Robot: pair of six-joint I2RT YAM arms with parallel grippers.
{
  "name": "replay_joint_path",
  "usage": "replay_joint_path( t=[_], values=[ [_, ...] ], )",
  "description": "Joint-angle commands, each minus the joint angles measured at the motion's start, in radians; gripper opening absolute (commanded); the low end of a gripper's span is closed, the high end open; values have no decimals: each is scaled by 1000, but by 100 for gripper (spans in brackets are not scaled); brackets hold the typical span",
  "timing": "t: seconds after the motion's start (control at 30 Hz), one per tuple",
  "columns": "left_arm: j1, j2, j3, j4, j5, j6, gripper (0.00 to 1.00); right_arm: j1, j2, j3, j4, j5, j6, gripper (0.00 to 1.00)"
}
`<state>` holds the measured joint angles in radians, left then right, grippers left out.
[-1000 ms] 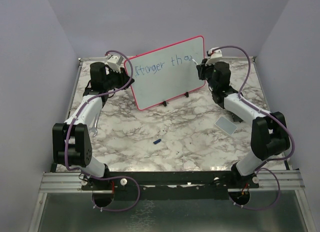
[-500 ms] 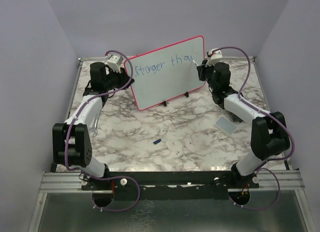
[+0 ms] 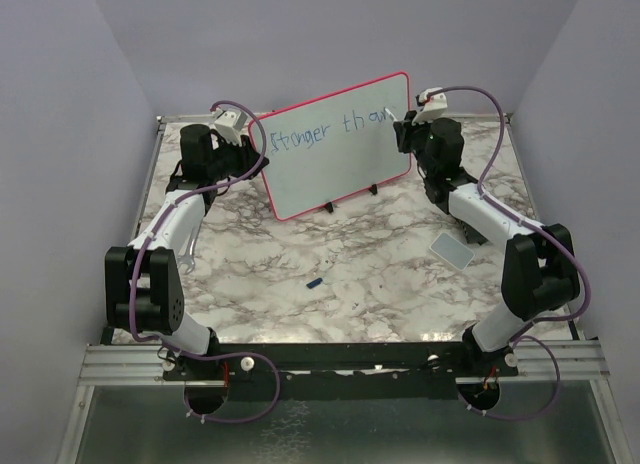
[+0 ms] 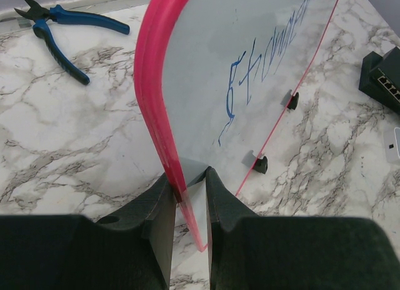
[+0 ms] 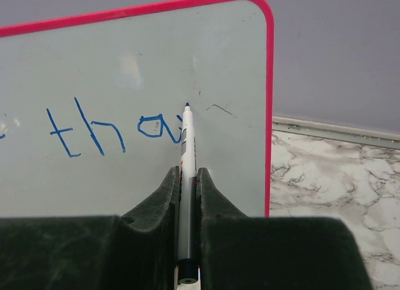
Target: Write a sentence on the whiteboard
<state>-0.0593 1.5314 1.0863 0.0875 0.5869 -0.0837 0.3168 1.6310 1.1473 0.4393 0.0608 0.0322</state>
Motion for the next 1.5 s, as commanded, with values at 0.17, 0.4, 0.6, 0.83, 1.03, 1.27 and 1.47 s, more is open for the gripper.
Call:
replay_joint_path(
  t=[0.17,0.4,0.6,0.83,1.03,1.27,1.47],
  values=[
    [-13,-3,-6,-48,-18,50,6,1,32,36,-6,82,-9,1],
    [-14,-5,-8,-48,-19,52,6,0,40,40,-9,109,-6,1],
    [-13,-7,-8,-48,-19,52,6,1,43,31,-20,94,-1,1],
    [-13,-10,-9,-48,-20,50,5,0,32,-22,-18,86,17,1],
    [-13,-12,-8,-48,-21,48,6,0,19,-61,-12,94,31,1],
    [-14,-13,-9,-48,-20,47,6,1,15,-62,-6,93,22,1],
    [-16,-11,-11,-48,-30,43,6,0,-18,-51,-9,96,6,1]
  ],
)
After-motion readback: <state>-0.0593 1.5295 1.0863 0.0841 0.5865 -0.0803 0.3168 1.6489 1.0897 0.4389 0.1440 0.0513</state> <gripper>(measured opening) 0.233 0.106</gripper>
